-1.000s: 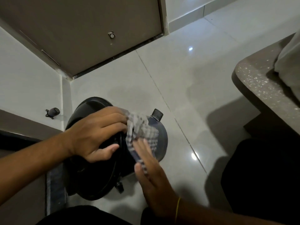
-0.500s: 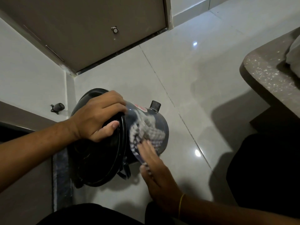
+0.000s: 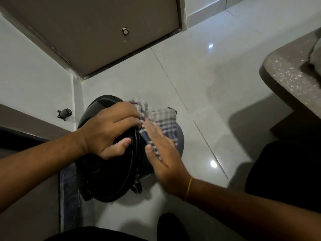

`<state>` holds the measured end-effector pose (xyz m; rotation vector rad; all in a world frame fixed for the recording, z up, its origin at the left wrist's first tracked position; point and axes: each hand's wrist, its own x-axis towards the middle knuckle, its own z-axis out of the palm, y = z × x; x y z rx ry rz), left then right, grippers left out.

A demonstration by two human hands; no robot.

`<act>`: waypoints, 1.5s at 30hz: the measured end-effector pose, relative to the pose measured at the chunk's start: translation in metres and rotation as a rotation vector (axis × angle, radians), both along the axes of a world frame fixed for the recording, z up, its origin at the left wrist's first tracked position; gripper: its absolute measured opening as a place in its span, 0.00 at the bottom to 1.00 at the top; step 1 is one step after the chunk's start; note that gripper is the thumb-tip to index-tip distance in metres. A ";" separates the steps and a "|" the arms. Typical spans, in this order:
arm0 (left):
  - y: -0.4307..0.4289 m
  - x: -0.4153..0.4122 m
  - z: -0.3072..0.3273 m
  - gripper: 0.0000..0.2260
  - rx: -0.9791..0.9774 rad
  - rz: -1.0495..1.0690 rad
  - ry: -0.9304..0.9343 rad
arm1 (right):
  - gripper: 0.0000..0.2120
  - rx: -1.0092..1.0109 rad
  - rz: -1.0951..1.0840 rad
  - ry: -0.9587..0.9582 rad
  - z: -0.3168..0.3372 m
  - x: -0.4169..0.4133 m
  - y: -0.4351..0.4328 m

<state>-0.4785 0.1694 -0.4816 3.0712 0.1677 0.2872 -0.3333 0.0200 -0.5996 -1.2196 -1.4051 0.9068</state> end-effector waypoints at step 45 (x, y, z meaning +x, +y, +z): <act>-0.075 -0.065 -0.015 0.27 -0.108 0.165 -0.053 | 0.23 -0.851 -0.143 -0.119 0.000 0.056 0.039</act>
